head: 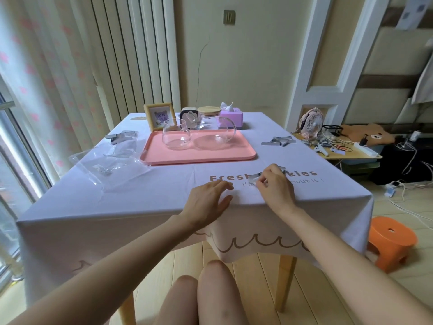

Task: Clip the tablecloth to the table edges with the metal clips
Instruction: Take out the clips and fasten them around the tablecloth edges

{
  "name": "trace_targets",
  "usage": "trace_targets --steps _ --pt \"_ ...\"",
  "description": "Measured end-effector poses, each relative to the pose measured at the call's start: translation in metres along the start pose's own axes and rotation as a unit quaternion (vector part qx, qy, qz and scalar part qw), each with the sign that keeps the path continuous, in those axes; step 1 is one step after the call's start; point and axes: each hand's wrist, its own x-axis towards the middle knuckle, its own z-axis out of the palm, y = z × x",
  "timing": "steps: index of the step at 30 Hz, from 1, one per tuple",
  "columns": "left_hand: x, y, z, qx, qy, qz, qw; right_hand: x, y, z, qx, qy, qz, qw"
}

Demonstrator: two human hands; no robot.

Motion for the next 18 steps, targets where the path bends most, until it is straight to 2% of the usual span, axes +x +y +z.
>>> trace_targets --steps 4,8,14,18 --pt "0.021 0.024 0.020 -0.010 -0.017 0.019 1.000 -0.017 0.016 -0.018 0.157 0.057 -0.007 0.986" --pt "0.044 0.053 0.045 -0.006 -0.047 0.089 0.995 -0.037 0.038 -0.041 0.244 0.069 0.049 0.966" --pt "0.077 0.097 0.073 -0.052 -0.061 0.132 0.988 -0.050 0.080 -0.073 0.417 0.092 0.139 0.894" --pt "0.097 0.128 0.086 -0.076 -0.068 0.093 0.990 -0.056 0.109 -0.080 0.481 0.073 0.165 0.858"
